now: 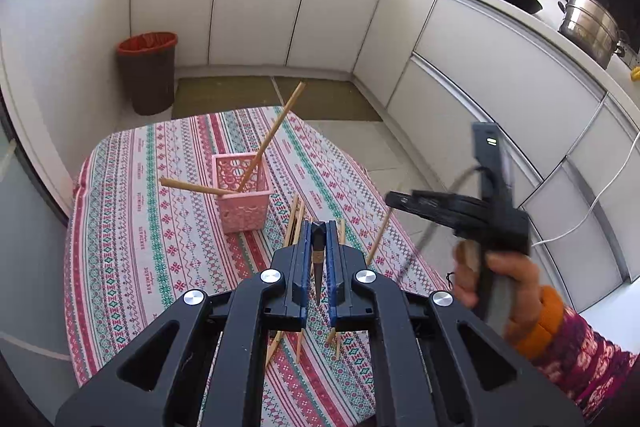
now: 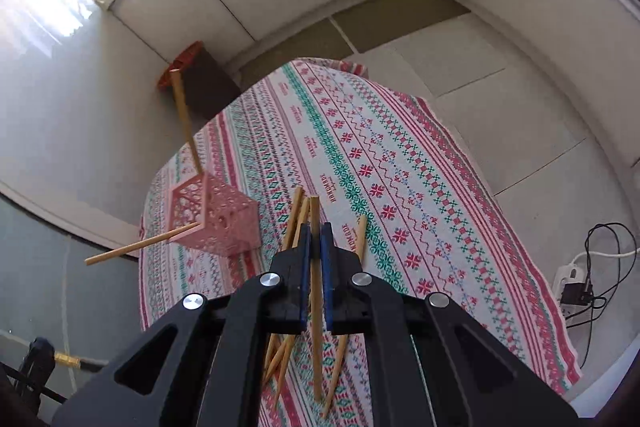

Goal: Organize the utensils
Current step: 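Carry both held chopsticks over the pink mesh basket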

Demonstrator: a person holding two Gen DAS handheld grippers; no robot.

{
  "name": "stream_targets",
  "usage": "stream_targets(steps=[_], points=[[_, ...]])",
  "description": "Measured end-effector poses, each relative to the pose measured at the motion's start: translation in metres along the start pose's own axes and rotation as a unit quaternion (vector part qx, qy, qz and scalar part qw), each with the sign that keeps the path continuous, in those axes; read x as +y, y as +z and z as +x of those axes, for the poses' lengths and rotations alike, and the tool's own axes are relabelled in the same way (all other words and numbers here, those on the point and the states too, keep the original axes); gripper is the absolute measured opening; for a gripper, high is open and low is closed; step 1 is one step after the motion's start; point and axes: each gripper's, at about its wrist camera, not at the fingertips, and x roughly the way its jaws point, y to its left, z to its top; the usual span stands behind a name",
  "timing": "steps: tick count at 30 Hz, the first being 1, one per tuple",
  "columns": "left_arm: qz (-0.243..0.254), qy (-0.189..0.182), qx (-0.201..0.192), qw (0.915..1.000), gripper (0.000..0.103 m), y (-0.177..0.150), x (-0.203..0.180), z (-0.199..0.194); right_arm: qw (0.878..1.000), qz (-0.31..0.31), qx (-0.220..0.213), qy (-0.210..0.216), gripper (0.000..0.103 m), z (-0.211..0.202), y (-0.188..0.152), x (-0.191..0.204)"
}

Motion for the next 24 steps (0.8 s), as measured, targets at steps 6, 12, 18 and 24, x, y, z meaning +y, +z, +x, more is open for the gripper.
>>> stream_targets(steps=[6,12,18,24], points=[[-0.009,0.006,-0.022,0.9997,0.006,0.008,-0.002,-0.014,0.998,-0.031,-0.04,0.028,0.005,-0.06,-0.007,0.025],[-0.026,0.019,-0.046,0.9984,0.006,0.025,0.005,-0.022,0.993,-0.052,-0.091,0.057,0.005,-0.114,0.002,0.051],[-0.041,0.047,-0.081,0.9948,0.006,0.06,0.018,-0.029,0.984,-0.076,-0.144,0.074,0.005,-0.149,0.034,0.087],[-0.064,0.094,-0.111,0.9873,0.006,0.094,0.039,-0.015,0.978,-0.085,-0.171,0.081,0.005,-0.149,0.065,0.112]])
